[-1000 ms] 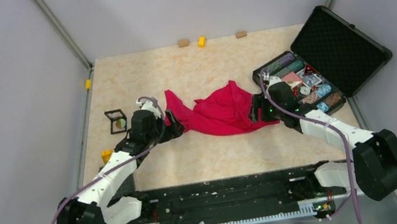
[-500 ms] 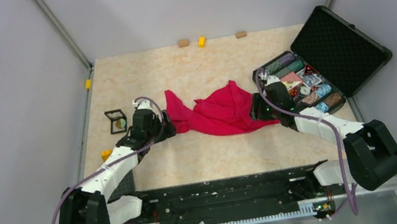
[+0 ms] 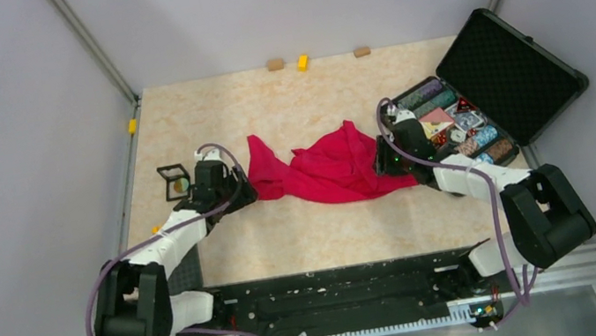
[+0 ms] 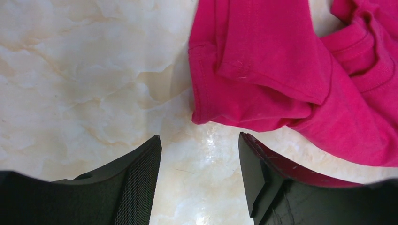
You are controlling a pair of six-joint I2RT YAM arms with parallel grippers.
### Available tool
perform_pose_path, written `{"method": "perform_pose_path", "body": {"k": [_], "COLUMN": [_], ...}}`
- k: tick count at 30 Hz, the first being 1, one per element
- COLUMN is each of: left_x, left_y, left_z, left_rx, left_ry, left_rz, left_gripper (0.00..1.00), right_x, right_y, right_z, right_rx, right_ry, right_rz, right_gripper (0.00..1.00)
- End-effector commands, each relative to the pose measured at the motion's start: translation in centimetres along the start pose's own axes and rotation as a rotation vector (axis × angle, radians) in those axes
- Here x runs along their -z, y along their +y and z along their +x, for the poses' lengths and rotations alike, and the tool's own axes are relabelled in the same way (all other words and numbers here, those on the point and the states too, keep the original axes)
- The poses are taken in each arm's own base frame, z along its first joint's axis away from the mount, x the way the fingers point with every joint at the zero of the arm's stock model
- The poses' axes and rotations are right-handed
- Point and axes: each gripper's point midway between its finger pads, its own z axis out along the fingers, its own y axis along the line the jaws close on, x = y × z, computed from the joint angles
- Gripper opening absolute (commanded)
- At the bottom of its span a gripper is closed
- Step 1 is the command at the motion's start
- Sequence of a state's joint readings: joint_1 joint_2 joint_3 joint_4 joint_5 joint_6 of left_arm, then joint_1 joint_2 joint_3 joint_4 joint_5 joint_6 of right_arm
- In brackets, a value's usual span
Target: Pin the brooch onto the clothing
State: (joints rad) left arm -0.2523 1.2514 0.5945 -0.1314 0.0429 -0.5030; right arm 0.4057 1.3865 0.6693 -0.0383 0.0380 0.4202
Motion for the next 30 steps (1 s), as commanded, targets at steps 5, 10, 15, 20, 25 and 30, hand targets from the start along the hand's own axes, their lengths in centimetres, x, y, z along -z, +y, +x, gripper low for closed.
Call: {"method": "perform_pose_path", "body": {"k": [5, 10, 15, 20, 25, 30], "left_x": [-0.6, -1.4, -2.3, -2.9, -2.9, -0.4], "left_y": [-0.4, -0.7, -0.8, -1.0, -1.0, -1.7], "left_z": [-2.9, -3.0, -2.7, -2.7, -3.2, -7.1], "left_rx": [0.021, 0.045, 0.062, 0.063, 0.066, 0.047], "left_ry": [-0.066, -0.05, -0.015, 0.001, -0.007, -0.12], "left_rz": [0.022, 0.049, 0.069, 0.073, 0.065, 0.057], "left_gripper": [0.64, 0.62, 0.59, 0.38, 0.0, 0.0], "right_x": [-0.4, -0.8, -1.2, -1.6, -1.4, 0.6], "right_y": [0.9, 1.0, 0.9, 1.0, 1.2, 1.9], "right_z": [-3.5, -3.4, -3.2, -3.0, -3.6, -7.4], "right_rx": [0.021, 0.02, 0.021, 0.022, 0.022, 0.036], "right_ry": [-0.104, -0.099, -0.089, -0.076, -0.086, -0.17], "right_rz": [0.002, 0.003, 0.006, 0.0, 0.002, 0.013], "right_gripper": [0.45, 0.44, 0.42, 0.31, 0.0, 0.0]}}
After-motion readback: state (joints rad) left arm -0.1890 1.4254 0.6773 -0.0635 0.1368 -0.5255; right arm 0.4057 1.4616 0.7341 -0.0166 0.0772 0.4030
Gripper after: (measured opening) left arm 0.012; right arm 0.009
